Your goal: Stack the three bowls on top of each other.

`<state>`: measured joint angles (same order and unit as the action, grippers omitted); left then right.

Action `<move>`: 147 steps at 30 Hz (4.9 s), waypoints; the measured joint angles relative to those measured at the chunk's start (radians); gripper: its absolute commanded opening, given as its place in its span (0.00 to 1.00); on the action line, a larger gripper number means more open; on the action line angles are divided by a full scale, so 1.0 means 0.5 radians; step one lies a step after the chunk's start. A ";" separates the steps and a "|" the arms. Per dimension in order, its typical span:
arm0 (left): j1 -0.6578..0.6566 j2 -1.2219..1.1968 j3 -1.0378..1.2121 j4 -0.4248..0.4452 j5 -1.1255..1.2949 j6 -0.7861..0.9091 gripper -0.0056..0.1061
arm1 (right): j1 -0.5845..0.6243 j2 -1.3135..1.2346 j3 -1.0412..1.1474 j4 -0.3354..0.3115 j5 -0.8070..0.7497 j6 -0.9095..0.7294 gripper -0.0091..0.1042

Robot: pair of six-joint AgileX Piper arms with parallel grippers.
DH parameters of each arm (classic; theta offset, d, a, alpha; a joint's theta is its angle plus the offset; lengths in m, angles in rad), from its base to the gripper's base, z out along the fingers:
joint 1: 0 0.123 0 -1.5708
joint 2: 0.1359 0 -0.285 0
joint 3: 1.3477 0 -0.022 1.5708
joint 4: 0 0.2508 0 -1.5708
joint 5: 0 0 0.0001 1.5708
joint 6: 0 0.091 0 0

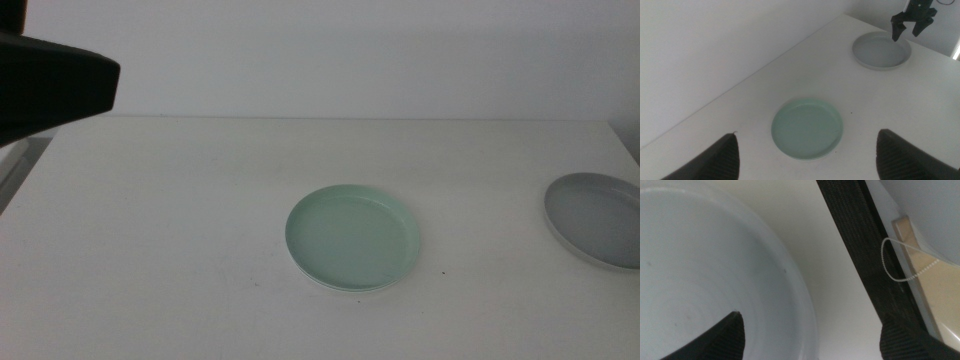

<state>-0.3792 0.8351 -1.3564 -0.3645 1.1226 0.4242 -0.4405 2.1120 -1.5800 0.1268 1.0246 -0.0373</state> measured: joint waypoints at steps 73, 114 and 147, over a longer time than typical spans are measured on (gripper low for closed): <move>0.000 0.000 0.000 0.004 0.000 0.000 0.89 | 1.582 -0.117 -0.011 0.330 -0.143 0.177 0.28; 0.005 -0.009 0.005 0.099 -0.022 -0.018 0.89 | 1.174 -2.225 0.619 -0.019 -0.453 -0.003 0.89; 0.797 -0.418 0.811 0.708 -1.171 -0.793 0.89 | 1.174 -2.226 0.619 -0.019 -0.454 -0.003 0.89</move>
<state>0.0193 0.6263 -0.9509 -0.0105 0.5371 0.0276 0.1465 0.9990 -1.2703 0.1172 0.7976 -0.0389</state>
